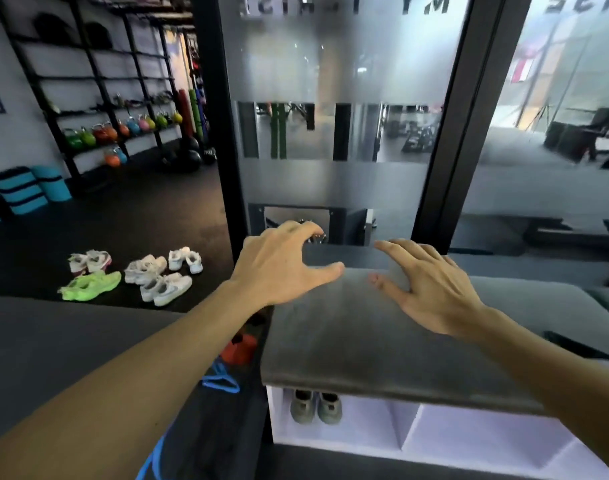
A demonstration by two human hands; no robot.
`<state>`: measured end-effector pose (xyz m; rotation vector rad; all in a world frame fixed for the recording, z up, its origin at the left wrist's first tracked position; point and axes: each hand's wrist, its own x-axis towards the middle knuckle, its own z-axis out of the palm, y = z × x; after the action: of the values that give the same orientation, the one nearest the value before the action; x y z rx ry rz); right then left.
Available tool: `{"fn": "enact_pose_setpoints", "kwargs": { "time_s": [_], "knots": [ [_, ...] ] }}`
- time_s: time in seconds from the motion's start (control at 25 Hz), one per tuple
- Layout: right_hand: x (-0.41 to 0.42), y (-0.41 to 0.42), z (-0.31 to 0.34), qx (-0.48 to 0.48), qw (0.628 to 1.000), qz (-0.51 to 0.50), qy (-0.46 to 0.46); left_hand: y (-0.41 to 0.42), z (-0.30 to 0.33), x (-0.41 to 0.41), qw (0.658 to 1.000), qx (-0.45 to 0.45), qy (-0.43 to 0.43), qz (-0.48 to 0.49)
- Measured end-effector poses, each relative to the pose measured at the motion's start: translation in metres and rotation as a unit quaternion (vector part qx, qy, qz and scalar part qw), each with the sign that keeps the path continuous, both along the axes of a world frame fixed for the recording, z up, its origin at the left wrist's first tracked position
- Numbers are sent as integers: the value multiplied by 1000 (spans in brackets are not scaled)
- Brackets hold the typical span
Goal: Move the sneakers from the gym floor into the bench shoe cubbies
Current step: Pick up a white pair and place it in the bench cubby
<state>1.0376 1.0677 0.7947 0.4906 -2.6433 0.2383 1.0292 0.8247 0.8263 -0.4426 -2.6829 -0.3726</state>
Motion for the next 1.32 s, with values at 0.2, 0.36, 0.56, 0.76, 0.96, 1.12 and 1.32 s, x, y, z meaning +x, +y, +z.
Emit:
{"fn": "enact_pose_setpoints", "kwargs": {
  "time_s": [0.2, 0.36, 0.56, 0.76, 0.96, 1.12, 1.32],
  "knots": [
    [3, -2, 149, 2, 999, 34, 37, -11, 147, 21, 997, -52, 40, 39],
    [10, -19, 256, 17, 996, 72, 57, -40, 243, 60, 992, -73, 59, 86],
    [23, -76, 333, 13, 986, 153, 59, -101, 310, 124, 983, -65, 69, 158],
    [45, -183, 361, 18, 971, 234, 47, -198, 330, 188, 967, -35, 65, 245],
    [65, -298, 352, 19, 956, 292, 18, -311, 321, 241, 952, -18, 44, 303],
    [74, -385, 332, 15, 954, 297, -24, -402, 308, 259, 946, -23, 24, 324],
    [64, -503, 315, 14, 952, 294, -78, -526, 295, 241, 954, -1, -6, 301]
  ]
}}
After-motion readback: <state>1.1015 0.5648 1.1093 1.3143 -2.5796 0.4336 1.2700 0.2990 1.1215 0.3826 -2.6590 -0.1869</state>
